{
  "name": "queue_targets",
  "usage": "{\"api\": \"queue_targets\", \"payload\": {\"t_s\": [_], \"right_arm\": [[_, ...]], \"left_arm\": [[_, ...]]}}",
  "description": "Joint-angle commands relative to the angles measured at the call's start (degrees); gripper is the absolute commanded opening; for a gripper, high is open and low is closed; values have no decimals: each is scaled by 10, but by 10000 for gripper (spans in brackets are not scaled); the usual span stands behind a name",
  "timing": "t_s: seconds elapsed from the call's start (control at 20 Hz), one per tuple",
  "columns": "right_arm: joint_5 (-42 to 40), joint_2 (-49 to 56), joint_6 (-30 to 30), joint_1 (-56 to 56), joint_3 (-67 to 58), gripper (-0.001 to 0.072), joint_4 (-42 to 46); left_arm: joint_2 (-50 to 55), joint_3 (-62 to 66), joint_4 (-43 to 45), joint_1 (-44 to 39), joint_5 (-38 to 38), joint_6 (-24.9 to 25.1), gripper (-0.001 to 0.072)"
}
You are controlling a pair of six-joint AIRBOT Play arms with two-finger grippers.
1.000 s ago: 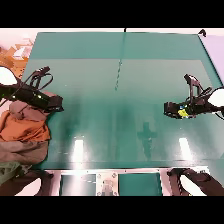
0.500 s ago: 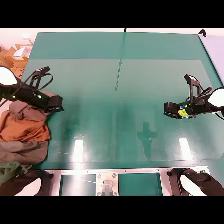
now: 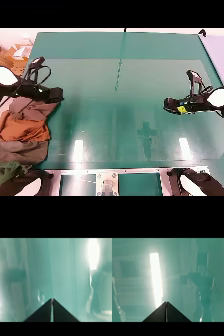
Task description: Fold the shirts.
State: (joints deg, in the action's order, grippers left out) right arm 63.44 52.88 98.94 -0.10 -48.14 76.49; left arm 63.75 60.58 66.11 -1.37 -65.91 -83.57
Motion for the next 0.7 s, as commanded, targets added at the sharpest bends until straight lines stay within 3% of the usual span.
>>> {"api": "queue_targets", "payload": {"t_s": [0.0,0.05,0.1,0.2,0.25,0.4,0.6,0.65], "right_arm": [[-23,0,0,0,1,12,0],[-26,0,0,0,1,13,0],[-30,0,0,0,1,61,0],[-38,0,0,0,1,337,0],[-45,0,0,0,1,368,0],[-69,7,0,0,1,368,0],[-76,29,0,0,1,367,0],[-76,34,0,0,1,350,0]], "left_arm": [[0,0,80,1,71,-10,706],[0,0,149,1,78,-31,718],[0,0,222,1,78,-52,717],[3,-1,344,14,65,-90,718],[8,-5,359,33,51,-90,717],[31,-49,356,89,33,-90,717],[77,-104,354,114,70,-90,715],[86,-103,354,113,89,-90,599]]}}
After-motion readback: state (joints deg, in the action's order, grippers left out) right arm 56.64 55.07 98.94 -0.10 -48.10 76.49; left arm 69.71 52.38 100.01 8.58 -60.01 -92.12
